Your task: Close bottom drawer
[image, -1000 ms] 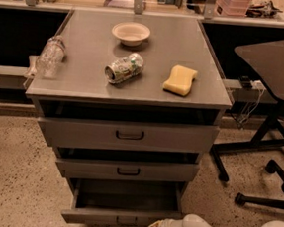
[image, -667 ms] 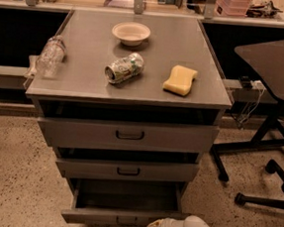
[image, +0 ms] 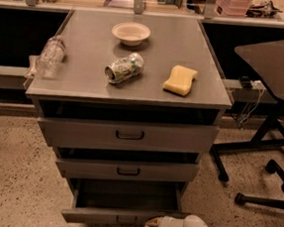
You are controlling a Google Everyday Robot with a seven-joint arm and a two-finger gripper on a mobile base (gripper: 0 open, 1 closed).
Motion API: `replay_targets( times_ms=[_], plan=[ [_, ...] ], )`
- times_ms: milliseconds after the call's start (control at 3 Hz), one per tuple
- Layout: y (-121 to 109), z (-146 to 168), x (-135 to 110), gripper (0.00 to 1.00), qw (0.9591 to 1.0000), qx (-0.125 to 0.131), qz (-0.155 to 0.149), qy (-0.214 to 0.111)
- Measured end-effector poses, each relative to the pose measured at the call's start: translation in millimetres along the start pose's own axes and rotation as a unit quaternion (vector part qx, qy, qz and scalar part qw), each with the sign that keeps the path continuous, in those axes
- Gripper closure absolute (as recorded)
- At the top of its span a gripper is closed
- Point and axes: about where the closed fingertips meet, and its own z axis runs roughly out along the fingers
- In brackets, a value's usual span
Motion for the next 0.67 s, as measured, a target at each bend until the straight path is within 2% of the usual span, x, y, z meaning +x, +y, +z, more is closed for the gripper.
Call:
replay_targets(
  times_ms=[667],
  plan=[
    [-5.3,4.7,1.4,0.19,0.9994,0.015,0.006,-0.03]
  ],
)
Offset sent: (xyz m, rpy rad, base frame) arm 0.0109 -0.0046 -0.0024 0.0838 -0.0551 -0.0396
